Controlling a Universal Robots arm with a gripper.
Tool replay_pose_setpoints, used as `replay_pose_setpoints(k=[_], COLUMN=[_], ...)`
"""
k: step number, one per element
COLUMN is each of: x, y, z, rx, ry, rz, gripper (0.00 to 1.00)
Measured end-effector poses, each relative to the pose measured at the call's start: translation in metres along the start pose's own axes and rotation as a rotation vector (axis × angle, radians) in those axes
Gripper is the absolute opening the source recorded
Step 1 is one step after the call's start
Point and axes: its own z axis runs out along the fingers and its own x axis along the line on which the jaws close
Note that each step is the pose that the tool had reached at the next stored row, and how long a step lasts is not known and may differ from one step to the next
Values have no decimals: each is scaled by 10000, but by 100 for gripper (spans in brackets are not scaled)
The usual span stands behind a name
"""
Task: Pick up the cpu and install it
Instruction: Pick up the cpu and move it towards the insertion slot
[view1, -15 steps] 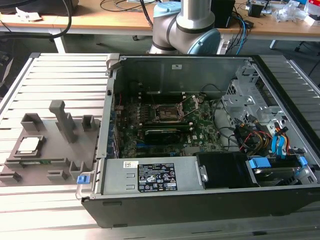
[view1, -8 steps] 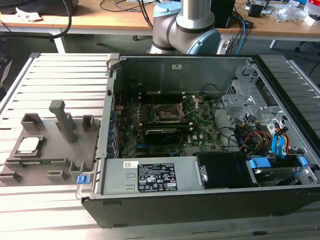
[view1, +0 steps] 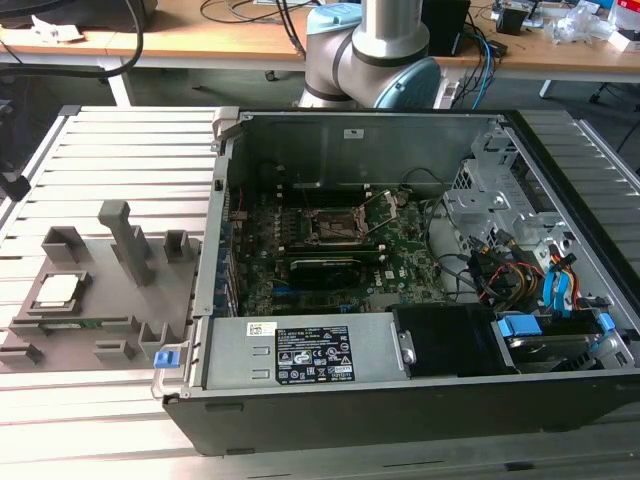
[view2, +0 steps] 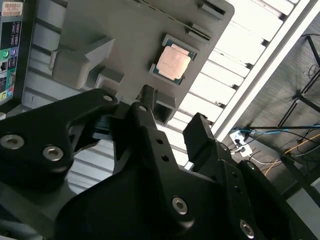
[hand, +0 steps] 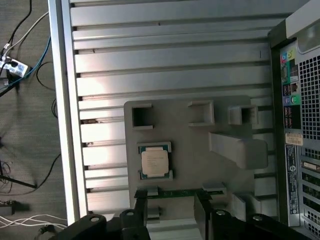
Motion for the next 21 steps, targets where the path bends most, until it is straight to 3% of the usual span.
replay_pose_setpoints(k=[3, 4, 6, 12, 21], x=[0, 0, 0, 0, 4], y=[0, 0, 0, 1, 4], z=[1, 1, 0, 9, 153], rx=[15, 20, 35, 53, 53], ry=[-1, -2, -2, -3, -3], rz=[-1, -1, -1, -1, -1], gripper=[65, 65, 84, 84, 84])
